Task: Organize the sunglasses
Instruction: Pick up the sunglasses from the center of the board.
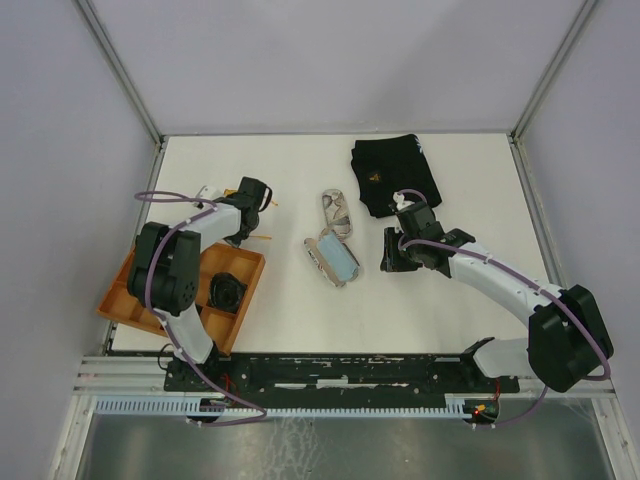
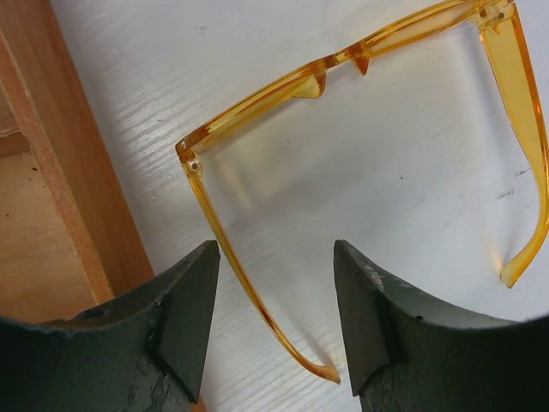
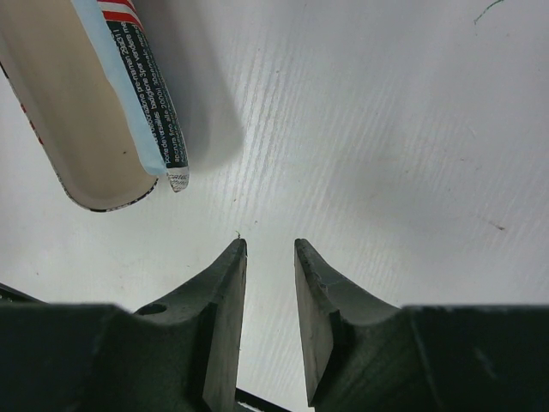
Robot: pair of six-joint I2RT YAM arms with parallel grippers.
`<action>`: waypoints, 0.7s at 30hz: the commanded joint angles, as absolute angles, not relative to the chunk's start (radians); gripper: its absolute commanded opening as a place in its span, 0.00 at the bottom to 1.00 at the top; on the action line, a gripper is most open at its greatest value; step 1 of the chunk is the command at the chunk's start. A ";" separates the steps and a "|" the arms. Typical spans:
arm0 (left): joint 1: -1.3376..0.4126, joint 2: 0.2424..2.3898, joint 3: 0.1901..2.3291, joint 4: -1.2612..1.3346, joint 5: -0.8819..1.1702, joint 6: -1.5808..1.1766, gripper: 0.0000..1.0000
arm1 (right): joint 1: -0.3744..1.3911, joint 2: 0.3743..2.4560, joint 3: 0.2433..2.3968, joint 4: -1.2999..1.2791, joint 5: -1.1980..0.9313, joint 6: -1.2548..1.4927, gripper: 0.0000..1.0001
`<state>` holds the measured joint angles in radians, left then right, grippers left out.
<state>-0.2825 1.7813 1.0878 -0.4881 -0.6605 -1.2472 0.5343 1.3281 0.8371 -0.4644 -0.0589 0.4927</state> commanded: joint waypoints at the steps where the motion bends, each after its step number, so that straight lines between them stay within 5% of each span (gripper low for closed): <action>1: -0.276 1.802 1.132 -0.443 -0.674 -1.288 0.61 | 0.534 1.299 0.841 -0.445 -0.041 0.492 0.38; 11: -0.264 1.841 1.128 -0.413 -0.656 -1.260 0.50 | 0.534 1.298 0.844 -0.453 -0.035 0.483 0.38; 21: -0.255 1.832 1.131 -0.403 -0.668 -1.224 0.25 | 0.534 1.265 0.850 -0.479 -0.005 0.476 0.38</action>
<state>-0.2626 1.8393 1.1007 -0.4431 -0.6441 -1.2465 0.5343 1.3174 0.8371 -0.4751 -0.0402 0.4889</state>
